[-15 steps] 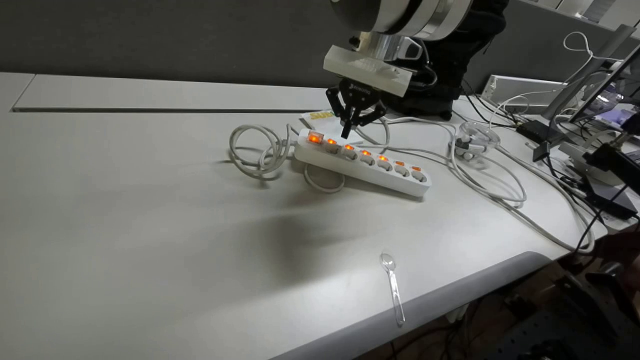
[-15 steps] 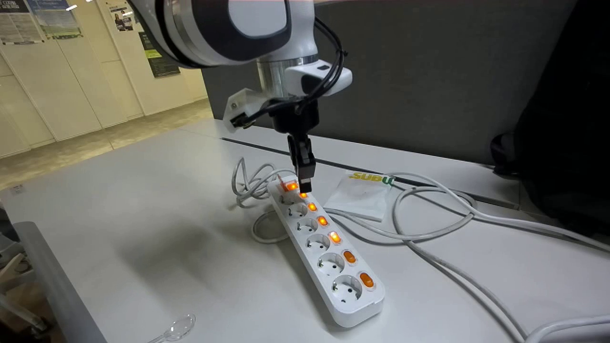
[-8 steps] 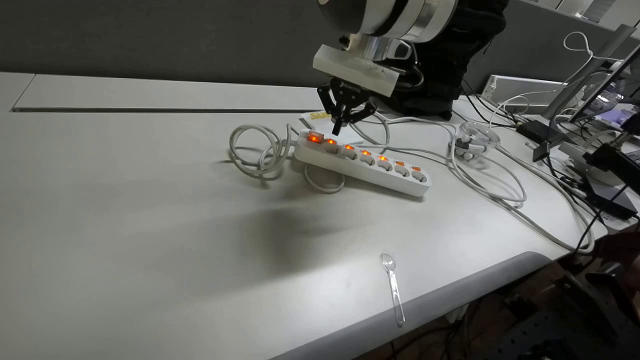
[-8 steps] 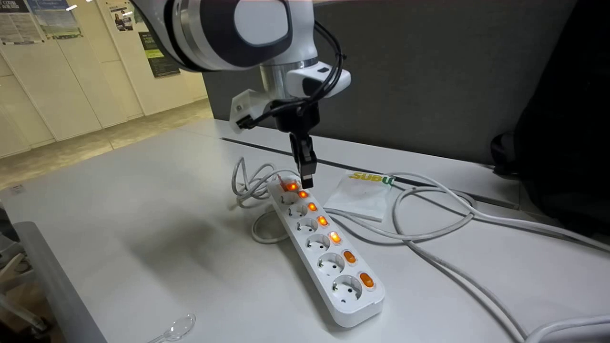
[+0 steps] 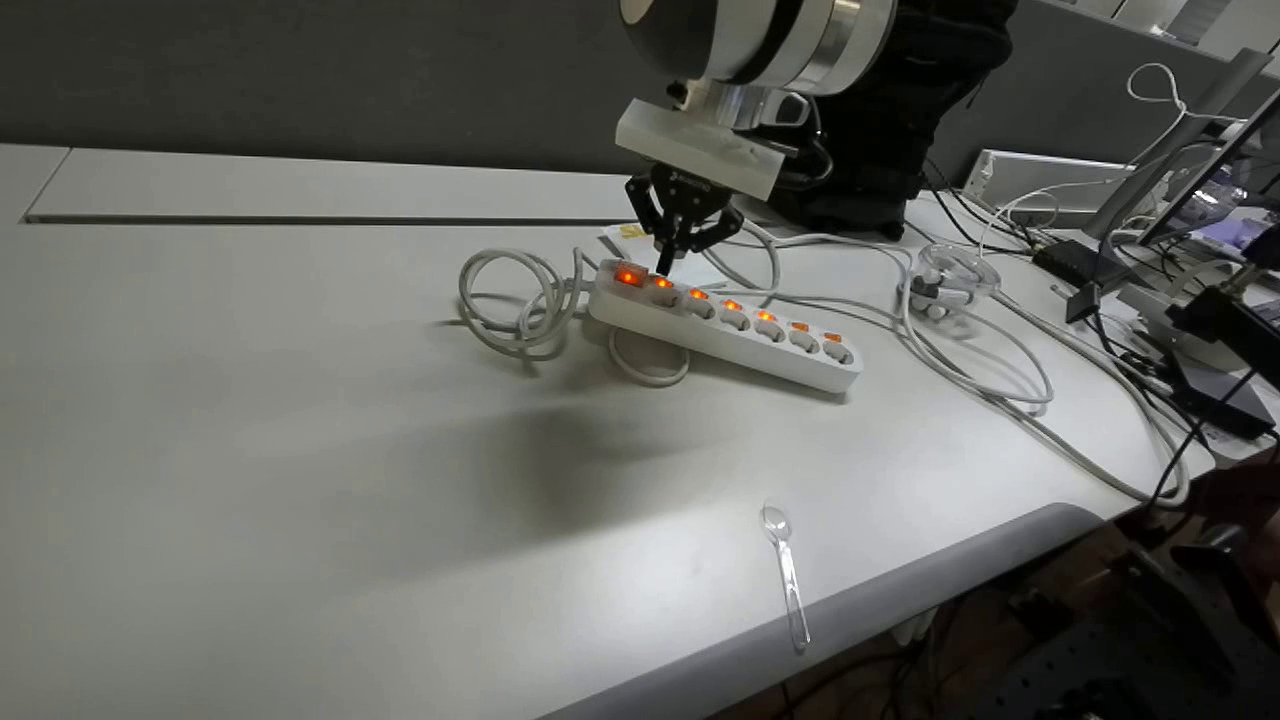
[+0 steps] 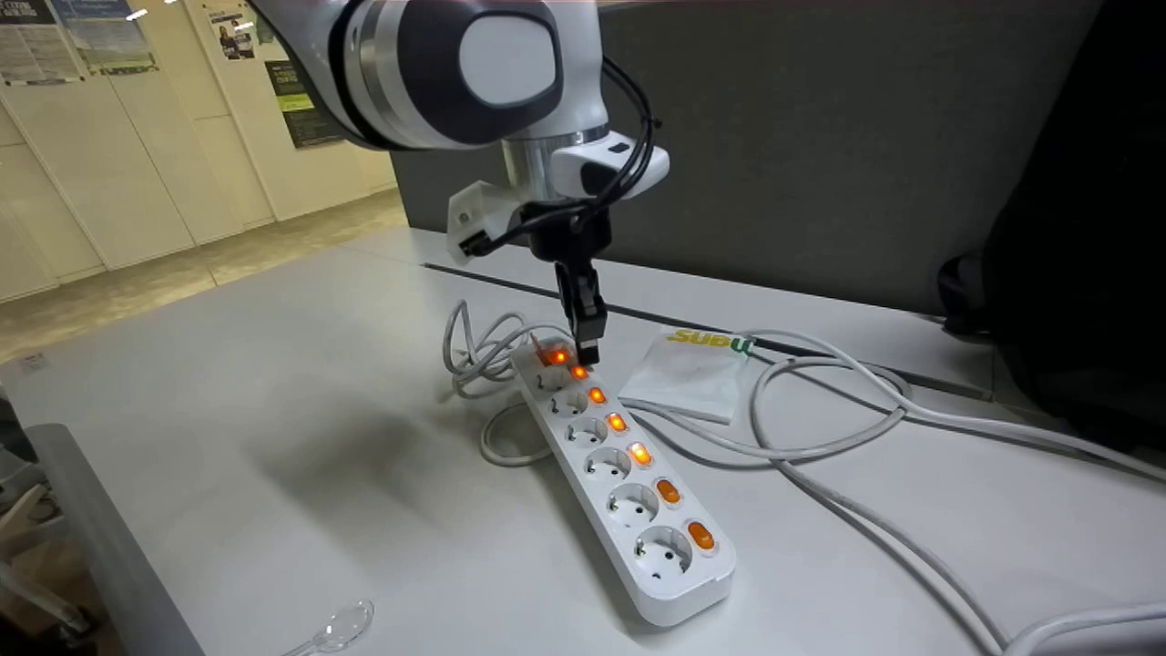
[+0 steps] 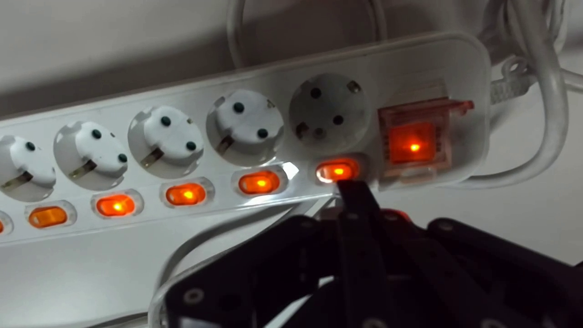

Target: Turn off the second last switch to the left

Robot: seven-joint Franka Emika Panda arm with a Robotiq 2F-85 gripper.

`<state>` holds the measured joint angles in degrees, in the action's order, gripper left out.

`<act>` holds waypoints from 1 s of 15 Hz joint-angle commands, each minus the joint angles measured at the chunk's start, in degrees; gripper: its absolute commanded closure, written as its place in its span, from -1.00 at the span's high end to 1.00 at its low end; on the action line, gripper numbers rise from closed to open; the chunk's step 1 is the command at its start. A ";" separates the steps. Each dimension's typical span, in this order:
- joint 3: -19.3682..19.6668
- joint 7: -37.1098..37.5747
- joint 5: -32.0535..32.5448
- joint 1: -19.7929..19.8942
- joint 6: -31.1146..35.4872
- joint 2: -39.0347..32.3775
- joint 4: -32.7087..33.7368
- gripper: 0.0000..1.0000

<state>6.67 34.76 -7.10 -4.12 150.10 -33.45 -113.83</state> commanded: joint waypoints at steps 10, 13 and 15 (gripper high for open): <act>0.51 0.60 -0.37 -0.87 -2.14 -1.23 1.57 -1.00; 1.04 1.16 0.41 -1.69 -1.33 -1.46 1.07 -1.00; 1.65 1.66 1.21 -2.60 -0.66 -1.64 0.67 -1.00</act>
<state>6.96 34.70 -6.86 -4.70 149.50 -33.89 -113.51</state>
